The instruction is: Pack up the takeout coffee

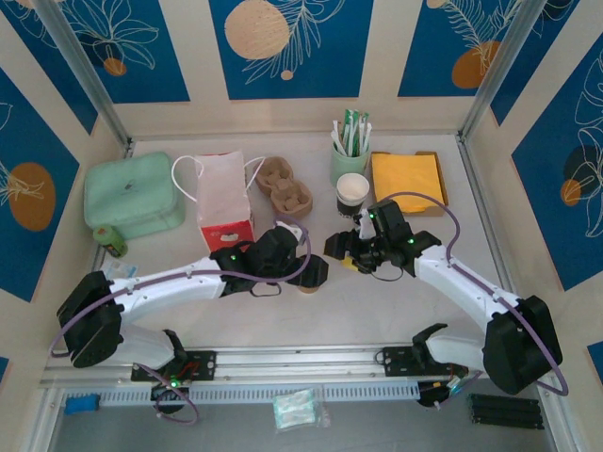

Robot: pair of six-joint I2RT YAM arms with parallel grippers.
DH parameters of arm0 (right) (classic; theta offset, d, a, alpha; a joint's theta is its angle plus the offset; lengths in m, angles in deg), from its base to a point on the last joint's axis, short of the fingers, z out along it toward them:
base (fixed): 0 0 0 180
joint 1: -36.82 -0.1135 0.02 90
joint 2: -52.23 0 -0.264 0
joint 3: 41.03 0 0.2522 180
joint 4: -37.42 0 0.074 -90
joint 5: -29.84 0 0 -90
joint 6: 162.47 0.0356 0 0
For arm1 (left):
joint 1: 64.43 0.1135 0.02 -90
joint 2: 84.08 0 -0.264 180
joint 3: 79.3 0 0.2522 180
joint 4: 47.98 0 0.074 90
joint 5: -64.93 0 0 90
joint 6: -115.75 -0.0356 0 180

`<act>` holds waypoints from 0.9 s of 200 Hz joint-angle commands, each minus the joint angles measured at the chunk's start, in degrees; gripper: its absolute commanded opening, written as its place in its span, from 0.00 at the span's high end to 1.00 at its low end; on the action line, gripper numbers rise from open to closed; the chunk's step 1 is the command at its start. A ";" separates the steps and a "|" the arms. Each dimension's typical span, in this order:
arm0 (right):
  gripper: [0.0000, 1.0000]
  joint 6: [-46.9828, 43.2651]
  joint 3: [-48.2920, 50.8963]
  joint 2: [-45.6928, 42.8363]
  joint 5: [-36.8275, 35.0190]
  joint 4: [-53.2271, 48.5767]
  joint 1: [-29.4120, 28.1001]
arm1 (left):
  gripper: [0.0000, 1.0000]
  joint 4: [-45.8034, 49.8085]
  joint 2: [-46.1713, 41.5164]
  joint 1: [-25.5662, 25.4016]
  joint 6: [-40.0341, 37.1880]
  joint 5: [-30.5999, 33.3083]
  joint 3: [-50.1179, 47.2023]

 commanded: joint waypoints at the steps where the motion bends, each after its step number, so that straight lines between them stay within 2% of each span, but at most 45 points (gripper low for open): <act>1: 0.28 0.32 0.76 -1.13 1.57 -0.33 0.24 | 0.01 0.46 0.59 -0.41 0.01 -0.16 0.76; 67: 0.34 -3.67 -1.96 -1.12 -4.03 -6.66 -2.85 | 0.01 13.70 -2.50 -0.11 -1.79 11.64 3.43; 108: 0.42 -4.64 -2.32 -1.02 -7.77 -8.64 -5.64 | 0.01 14.47 -2.35 0.56 -3.18 12.60 2.29; 180: 0.58 -4.97 -4.41 1.87 -7.92 -7.33 -7.44 | 0.00 13.45 -2.43 1.34 -4.12 13.13 1.40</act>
